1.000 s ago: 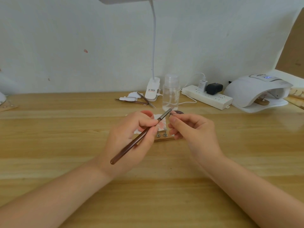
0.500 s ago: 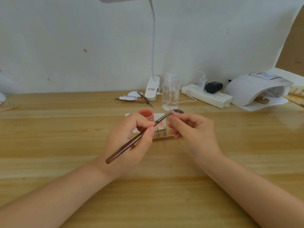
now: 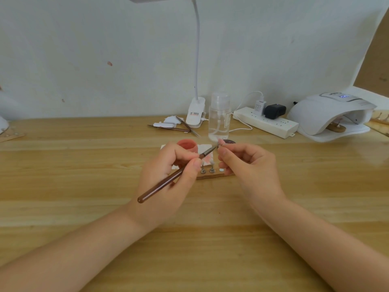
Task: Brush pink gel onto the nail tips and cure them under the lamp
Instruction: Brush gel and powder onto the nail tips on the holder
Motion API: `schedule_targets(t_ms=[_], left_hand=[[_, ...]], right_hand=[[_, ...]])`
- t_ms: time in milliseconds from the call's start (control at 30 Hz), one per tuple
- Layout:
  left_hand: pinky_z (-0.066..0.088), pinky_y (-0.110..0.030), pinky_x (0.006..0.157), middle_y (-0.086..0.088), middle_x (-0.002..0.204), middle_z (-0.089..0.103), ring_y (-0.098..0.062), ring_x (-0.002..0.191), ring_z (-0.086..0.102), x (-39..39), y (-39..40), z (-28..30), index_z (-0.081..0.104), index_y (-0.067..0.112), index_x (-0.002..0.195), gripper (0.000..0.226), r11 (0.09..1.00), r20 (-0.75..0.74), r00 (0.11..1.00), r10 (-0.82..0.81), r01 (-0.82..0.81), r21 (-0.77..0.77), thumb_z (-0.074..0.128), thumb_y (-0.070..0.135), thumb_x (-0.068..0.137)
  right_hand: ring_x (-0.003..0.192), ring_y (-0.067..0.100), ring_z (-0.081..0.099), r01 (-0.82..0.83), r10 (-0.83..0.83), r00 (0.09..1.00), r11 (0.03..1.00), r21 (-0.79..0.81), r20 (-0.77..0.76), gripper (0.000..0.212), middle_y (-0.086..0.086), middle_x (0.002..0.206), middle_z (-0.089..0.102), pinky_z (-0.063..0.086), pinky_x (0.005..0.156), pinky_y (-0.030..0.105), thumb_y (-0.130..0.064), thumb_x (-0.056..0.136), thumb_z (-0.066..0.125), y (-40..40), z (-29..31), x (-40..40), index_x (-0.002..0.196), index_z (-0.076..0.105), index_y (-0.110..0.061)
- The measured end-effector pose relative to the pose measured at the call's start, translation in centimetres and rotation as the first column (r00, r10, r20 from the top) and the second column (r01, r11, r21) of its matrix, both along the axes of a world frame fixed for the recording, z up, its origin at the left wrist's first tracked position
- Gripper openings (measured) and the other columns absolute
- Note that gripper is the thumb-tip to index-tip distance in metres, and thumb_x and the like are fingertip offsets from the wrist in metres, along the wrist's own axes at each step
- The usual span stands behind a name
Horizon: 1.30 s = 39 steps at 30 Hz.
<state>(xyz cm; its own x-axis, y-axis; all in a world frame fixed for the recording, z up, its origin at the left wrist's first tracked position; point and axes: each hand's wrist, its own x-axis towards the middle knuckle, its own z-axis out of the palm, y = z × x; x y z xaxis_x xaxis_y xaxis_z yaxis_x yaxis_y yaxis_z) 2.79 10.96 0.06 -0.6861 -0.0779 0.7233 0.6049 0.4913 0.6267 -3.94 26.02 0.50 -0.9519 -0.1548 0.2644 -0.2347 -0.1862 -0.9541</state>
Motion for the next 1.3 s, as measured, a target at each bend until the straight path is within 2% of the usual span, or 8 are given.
schedule_targets(t_ms=[100, 200, 367, 567, 867, 1067, 1167, 1300], left_hand=[[0.041, -0.009, 0.075, 0.008, 0.078, 0.064, 0.002, 0.084, 0.060, 0.30, 0.09, 0.10, 0.054, 0.038, 0.086, 0.011, 0.999, -0.057, 0.998, 0.008, -0.011, -0.046, 0.052, 0.028, 0.089], [0.044, -0.012, 0.077, 0.015, 0.084, 0.067, 0.000, 0.092, 0.062, 0.26, 0.14, 0.23, 0.058, 0.045, 0.089, 0.012, 1.000, -0.008, 1.000, 0.006, -0.006, 0.025, 0.052, 0.035, 0.088], [0.051, -0.033, 0.084, 0.007, 0.092, 0.068, -0.018, 0.102, 0.064, 0.19, 0.33, -0.09, 0.059, 0.048, 0.092, 0.010, 0.994, 0.058, 0.998, -0.032, 0.025, 0.107, 0.055, 0.043, 0.085], [0.047, -0.024, 0.081, 0.017, 0.081, 0.065, -0.003, 0.091, 0.061, 0.49, 0.22, -0.13, 0.056, 0.043, 0.088, 0.010, 0.999, 0.010, 1.000, -0.026, 0.025, 0.043, 0.050, 0.035, 0.089], [0.049, -0.036, 0.089, -0.003, 0.110, 0.067, -0.019, 0.113, 0.061, 0.11, 0.70, -0.37, 0.061, 0.043, 0.093, 0.012, 0.986, 0.034, 0.997, -0.064, 0.058, 0.154, 0.060, 0.037, 0.083], [0.042, -0.012, 0.074, 0.008, 0.081, 0.062, -0.005, 0.078, 0.059, 0.44, 0.26, -0.30, 0.056, 0.036, 0.089, 0.013, 0.999, -0.067, 0.997, -0.037, 0.036, -0.017, 0.053, 0.023, 0.087], [0.042, -0.009, 0.077, 0.022, 0.089, 0.064, 0.002, 0.091, 0.059, 0.29, 0.44, -0.14, 0.056, 0.047, 0.094, 0.021, 1.000, -0.068, 0.998, -0.006, 0.007, 0.012, 0.054, 0.026, 0.088], [0.048, -0.025, 0.087, 0.016, 0.101, 0.069, -0.016, 0.112, 0.061, 0.07, 0.65, -0.36, 0.059, 0.046, 0.096, 0.019, 0.998, -0.014, 1.000, -0.024, 0.024, 0.053, 0.057, 0.029, 0.088]], right_hand=[[0.057, 0.007, 0.063, 0.017, -0.017, 1.000, 1.000, -0.002, 0.004, 0.012, 0.000, 0.065, 0.070, 0.049, 0.052, 0.017, -0.007, 0.081, 0.071, 0.06, -0.04, -0.11, 0.076, 0.072, -0.018], [0.058, 0.008, 0.064, 0.021, -0.021, 1.000, 1.000, -0.002, 0.005, 0.011, 0.000, 0.069, 0.072, 0.051, 0.053, 0.017, -0.009, 0.081, 0.072, 0.04, -0.07, -0.10, 0.077, 0.072, -0.018], [0.058, 0.006, 0.063, 0.025, -0.025, 1.000, 1.000, 0.002, -0.008, 0.012, 0.000, 0.065, 0.071, 0.050, 0.054, 0.016, -0.007, 0.081, 0.072, 0.07, -0.13, -0.07, 0.076, 0.072, -0.019], [0.062, 0.006, 0.066, 0.044, -0.044, 0.999, 0.999, 0.016, -0.021, 0.009, 0.000, 0.071, 0.072, 0.052, 0.057, 0.017, -0.007, 0.080, 0.073, 0.12, -0.15, -0.30, 0.080, 0.071, -0.016], [0.062, 0.007, 0.065, 0.082, -0.080, 0.995, 0.995, 0.049, -0.056, 0.009, 0.001, 0.068, 0.071, 0.053, 0.057, 0.017, -0.006, 0.079, 0.073, 0.02, -0.15, -0.27, 0.082, 0.072, -0.014], [0.064, 0.008, 0.065, 0.110, -0.107, 0.993, 0.991, 0.070, -0.046, 0.007, 0.002, 0.069, 0.071, 0.057, 0.063, 0.025, -0.007, 0.080, 0.073, 0.22, -0.07, -0.31, 0.084, 0.071, -0.012], [0.064, 0.007, 0.064, 0.115, -0.112, 0.993, 0.992, 0.060, -0.045, 0.007, 0.001, 0.069, 0.070, 0.057, 0.062, 0.024, -0.005, 0.079, 0.073, 0.13, -0.06, -0.28, 0.084, 0.072, -0.010], [0.062, 0.005, 0.064, 0.111, -0.107, 0.992, 0.992, 0.064, -0.060, 0.007, -0.001, 0.065, 0.069, 0.055, 0.060, 0.020, -0.006, 0.079, 0.073, 0.13, -0.09, -0.19, 0.083, 0.071, -0.011]])
